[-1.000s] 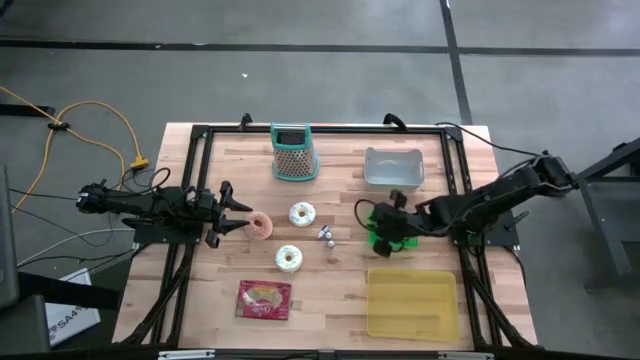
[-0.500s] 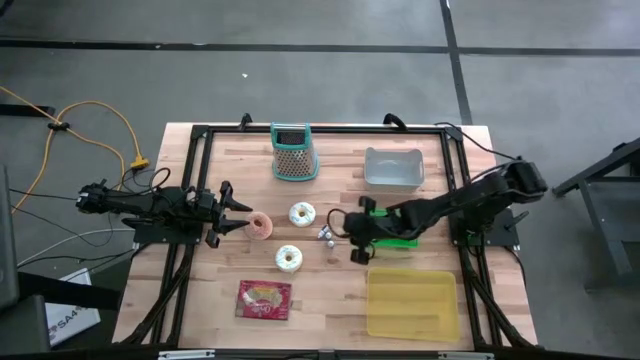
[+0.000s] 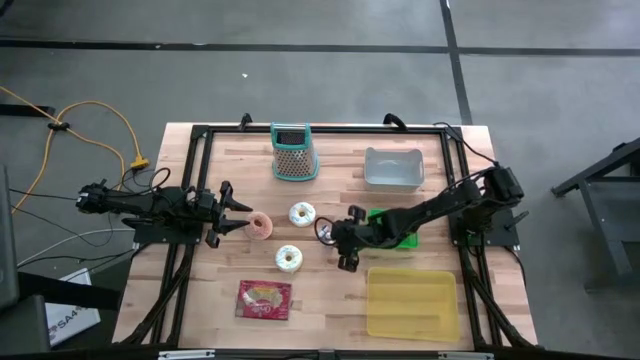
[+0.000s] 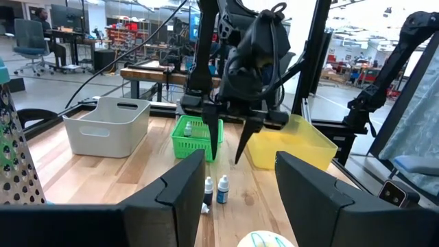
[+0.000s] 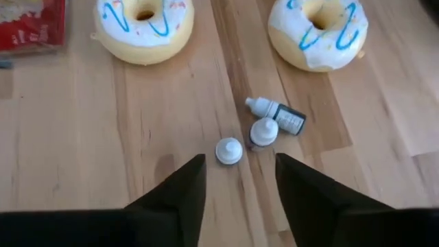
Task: Pick & Place Food Item
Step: Put the blue food coloring bottle into the green bin
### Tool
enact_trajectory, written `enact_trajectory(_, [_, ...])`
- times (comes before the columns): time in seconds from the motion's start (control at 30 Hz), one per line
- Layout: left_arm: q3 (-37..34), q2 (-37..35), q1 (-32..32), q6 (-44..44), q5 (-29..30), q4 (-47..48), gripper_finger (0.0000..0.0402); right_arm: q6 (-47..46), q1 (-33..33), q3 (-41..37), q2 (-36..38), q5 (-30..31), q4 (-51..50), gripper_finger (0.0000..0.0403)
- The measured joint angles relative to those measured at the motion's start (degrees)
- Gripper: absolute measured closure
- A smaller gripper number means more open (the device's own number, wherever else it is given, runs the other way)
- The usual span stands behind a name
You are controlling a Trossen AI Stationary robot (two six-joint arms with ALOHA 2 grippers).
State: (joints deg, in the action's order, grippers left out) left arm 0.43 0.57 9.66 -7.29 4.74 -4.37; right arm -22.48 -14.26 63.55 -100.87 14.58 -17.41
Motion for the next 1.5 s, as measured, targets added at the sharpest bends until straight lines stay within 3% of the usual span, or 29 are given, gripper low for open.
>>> enact_trajectory(0.23, [0.0,0.0,0.0,0.0,0.0,0.0,0.0232,-0.9,-0.4,0.0,-1.0,0.7,0.4,0.0222])
enact_trajectory(1.5, [0.0,0.0,0.0,0.0,0.0,0.0,0.0232,-3.4,0.2,0.0,-8.0,0.3,8.5,0.0230])
